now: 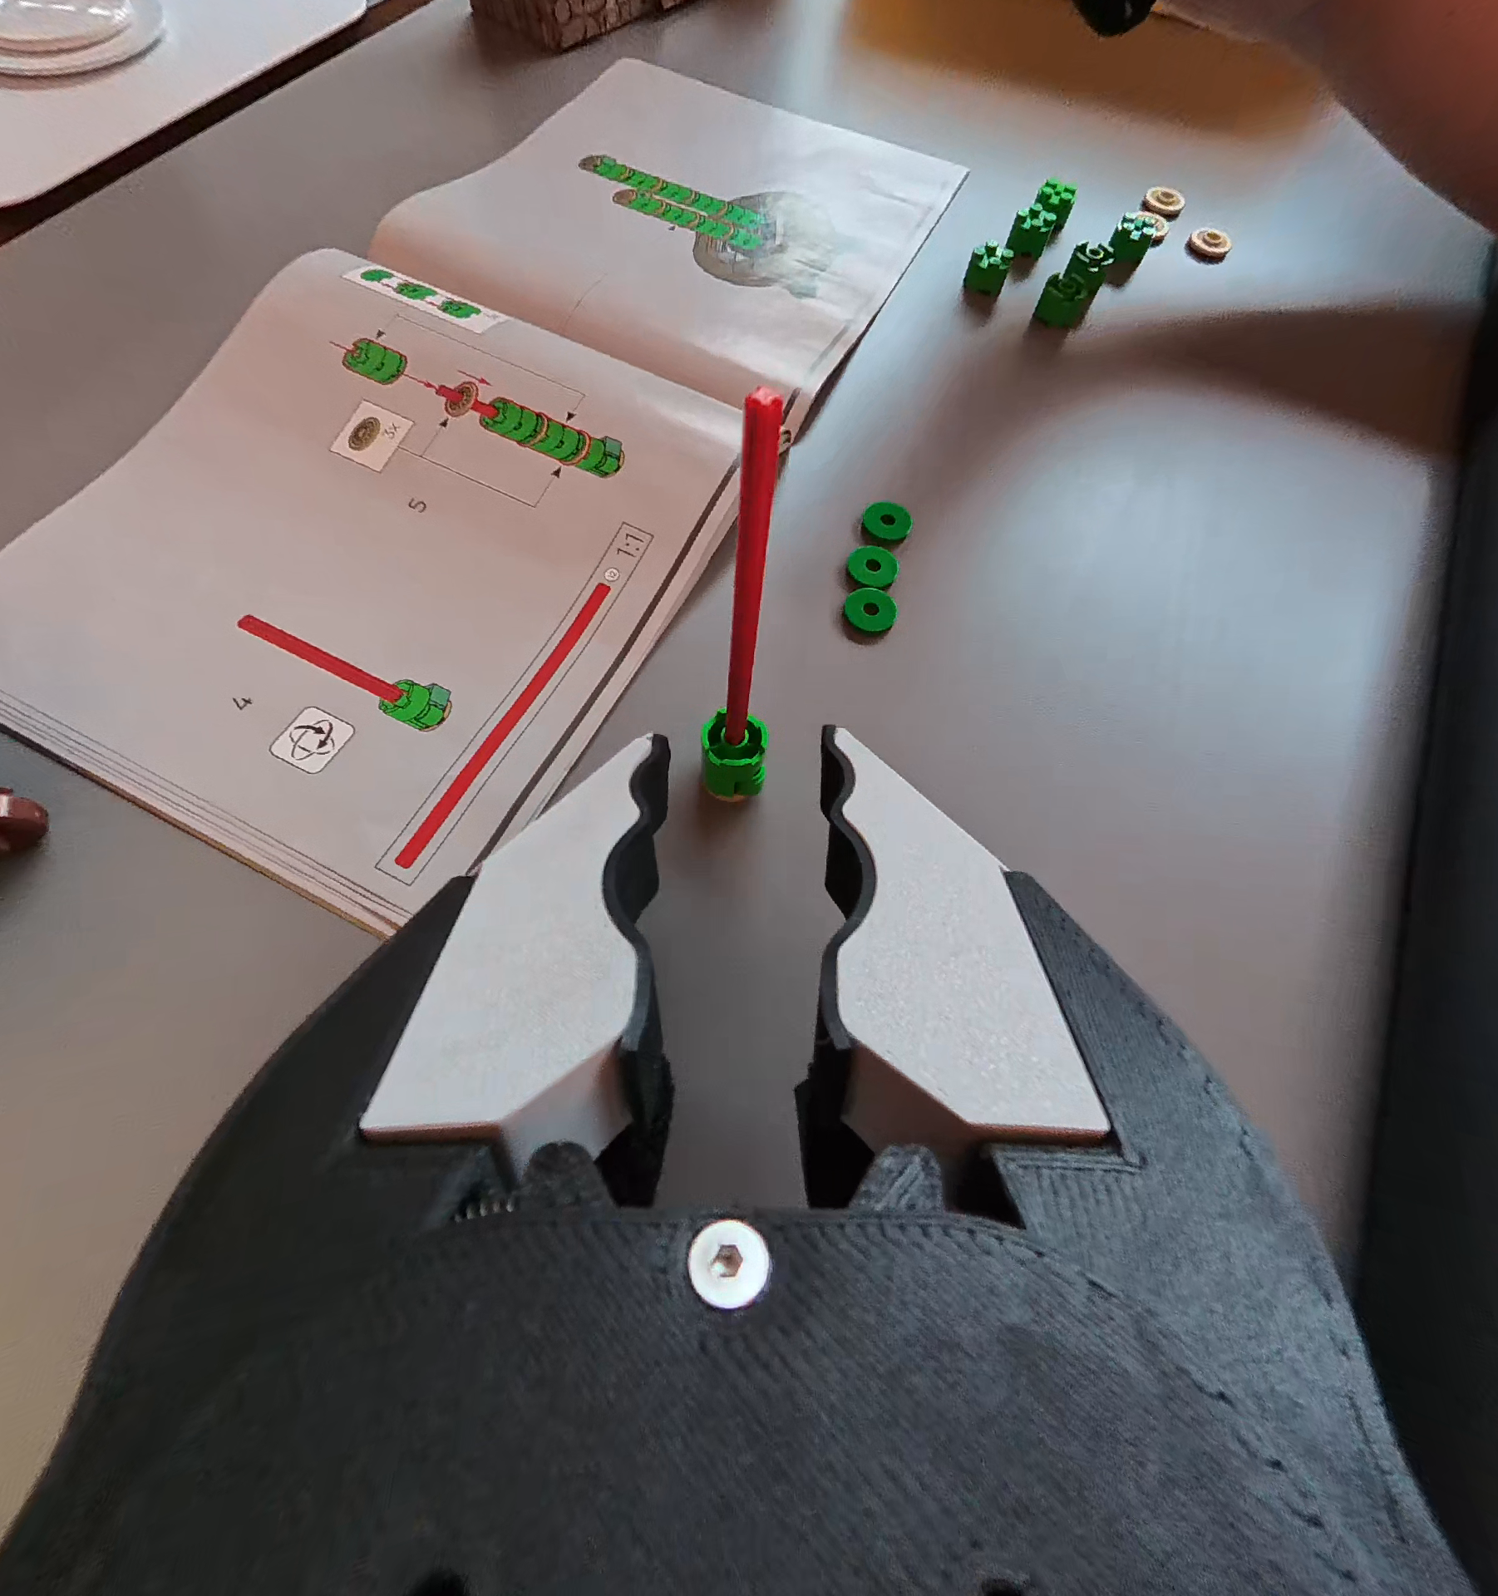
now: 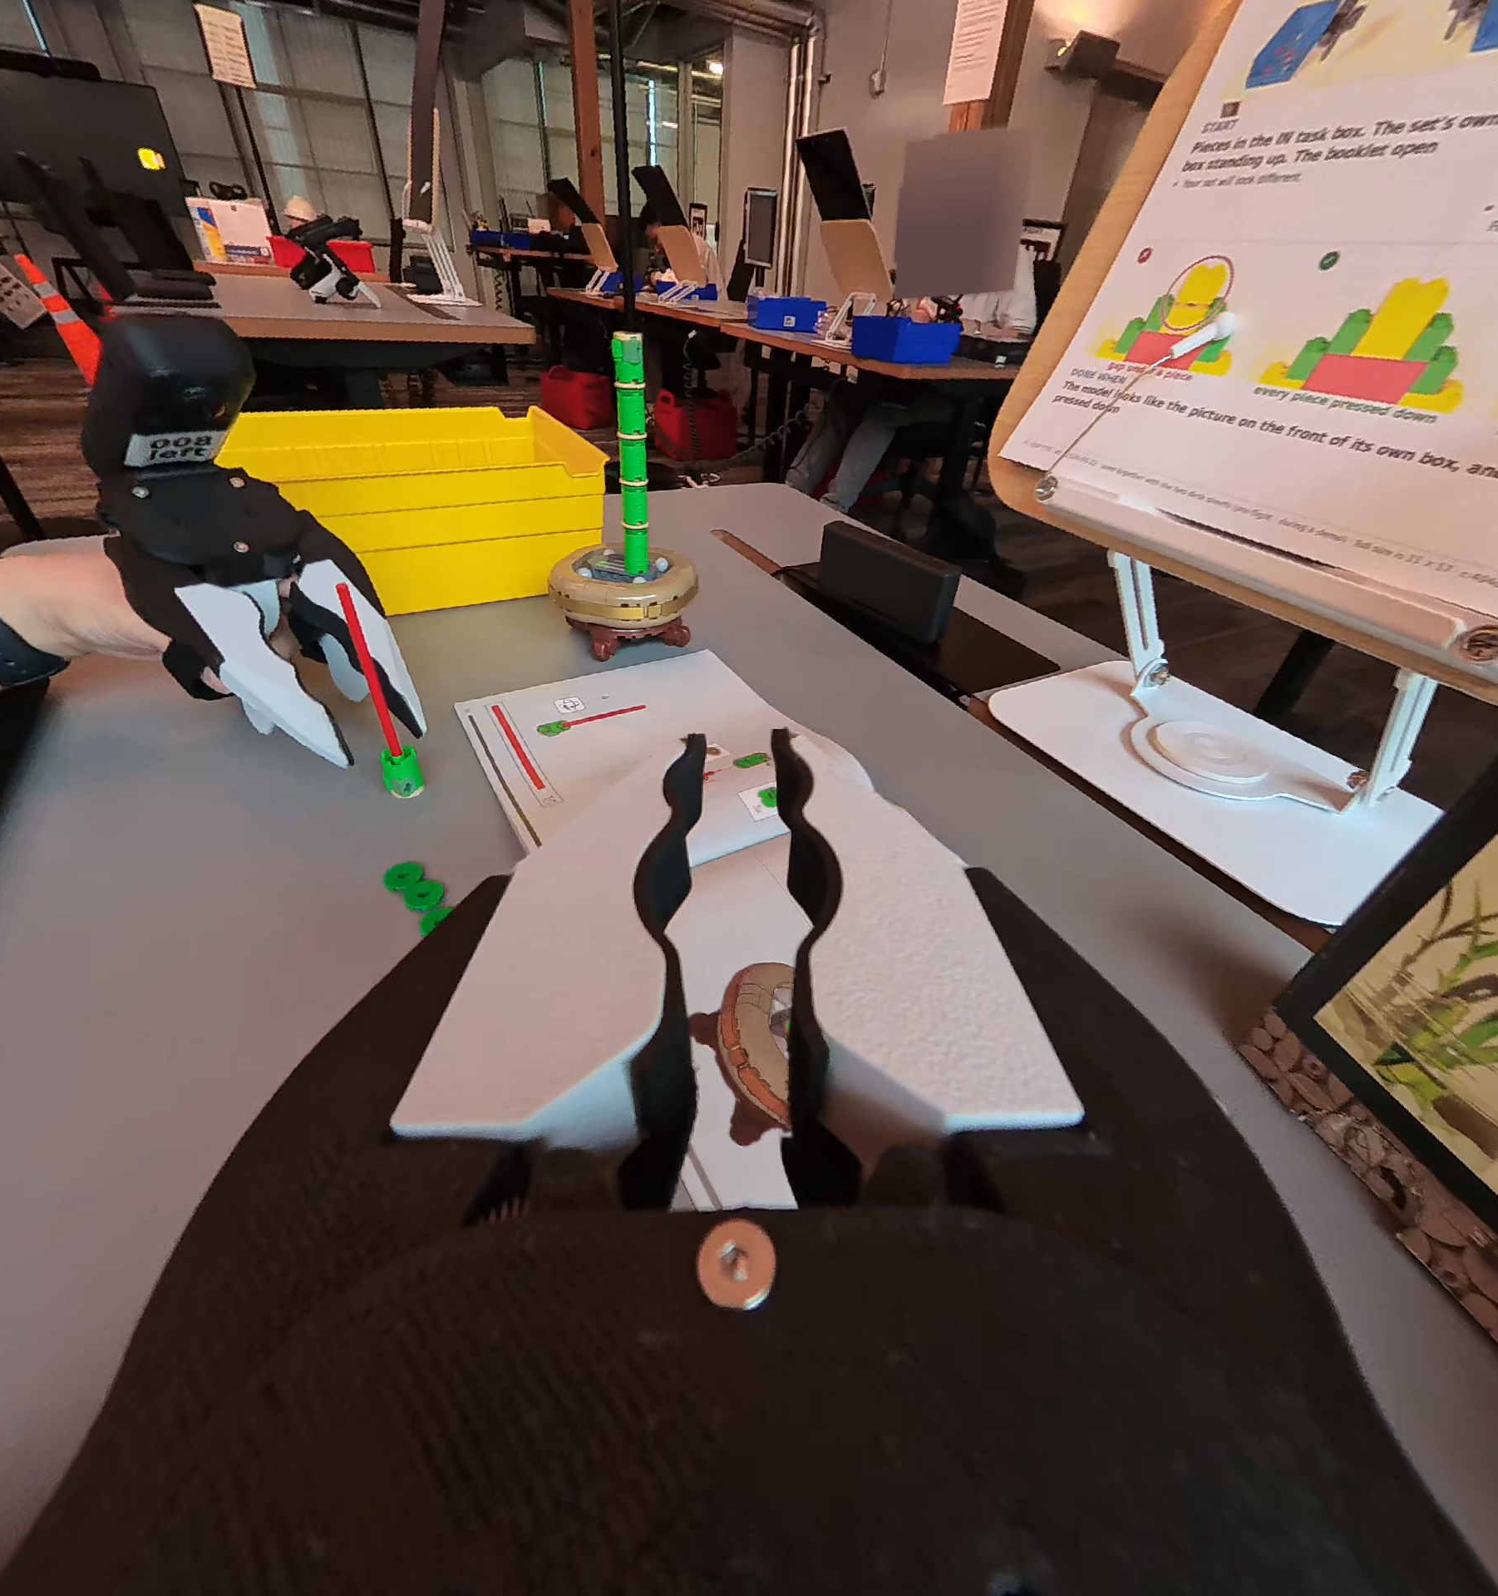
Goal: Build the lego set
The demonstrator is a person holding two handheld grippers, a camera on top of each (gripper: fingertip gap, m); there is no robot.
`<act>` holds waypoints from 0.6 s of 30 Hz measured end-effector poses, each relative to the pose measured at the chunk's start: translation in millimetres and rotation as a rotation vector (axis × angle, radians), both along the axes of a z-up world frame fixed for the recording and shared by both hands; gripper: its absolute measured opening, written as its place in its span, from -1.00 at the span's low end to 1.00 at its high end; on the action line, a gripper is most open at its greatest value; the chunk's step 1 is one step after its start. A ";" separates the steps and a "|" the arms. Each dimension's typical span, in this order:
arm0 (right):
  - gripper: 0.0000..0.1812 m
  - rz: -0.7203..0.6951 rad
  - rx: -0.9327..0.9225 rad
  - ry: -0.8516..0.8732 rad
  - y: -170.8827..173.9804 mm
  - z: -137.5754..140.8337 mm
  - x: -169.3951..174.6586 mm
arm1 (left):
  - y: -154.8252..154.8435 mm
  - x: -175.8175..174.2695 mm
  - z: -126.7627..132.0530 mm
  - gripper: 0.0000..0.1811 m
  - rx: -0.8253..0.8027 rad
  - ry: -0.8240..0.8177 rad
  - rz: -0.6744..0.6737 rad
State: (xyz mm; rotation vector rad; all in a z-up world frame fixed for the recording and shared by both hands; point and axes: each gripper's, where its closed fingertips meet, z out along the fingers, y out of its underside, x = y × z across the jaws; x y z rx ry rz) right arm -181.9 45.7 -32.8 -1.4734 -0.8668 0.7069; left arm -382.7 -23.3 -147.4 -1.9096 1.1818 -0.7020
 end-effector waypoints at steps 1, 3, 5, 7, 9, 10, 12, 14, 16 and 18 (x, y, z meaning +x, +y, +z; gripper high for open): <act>-0.84 -0.005 0.000 0.004 0.7 0.7 2.0 | 0.1 0.1 -1.4 -0.62 -0.001 0.006 0.001; -0.84 -0.012 -0.001 0.011 1.8 1.5 5.2 | 1.0 -0.4 -4.8 -0.62 0.001 0.027 0.005; -0.84 -0.017 -0.002 0.013 2.9 1.3 7.5 | 2.0 -0.6 -7.3 -0.62 0.006 0.043 0.009; -0.84 -0.021 -0.004 0.012 3.9 0.6 8.7 | 2.7 -0.2 -8.4 -0.63 0.010 0.050 0.012; -0.83 -0.024 -0.005 0.010 4.7 -0.1 9.8 | 3.1 0.4 -9.4 -0.63 0.012 0.054 0.012; -0.84 -0.025 -0.006 0.009 5.1 -0.6 10.1 | 3.3 0.5 -10.5 -0.63 0.012 0.060 0.012; -0.84 -0.028 -0.007 0.006 5.8 -1.6 10.8 | 3.4 0.6 -13.3 -0.65 0.012 0.074 0.010; -0.84 -0.030 -0.010 0.001 6.5 -2.9 11.4 | 2.3 1.6 -16.3 -0.66 0.005 0.086 0.003; -0.84 -0.032 -0.012 0.000 7.1 -3.8 11.9 | 1.9 1.4 -20.5 -0.67 0.001 0.109 -0.002; -0.84 -0.033 -0.015 -0.001 7.8 -4.7 12.5 | 1.0 1.9 -23.0 -0.67 -0.005 0.121 -0.009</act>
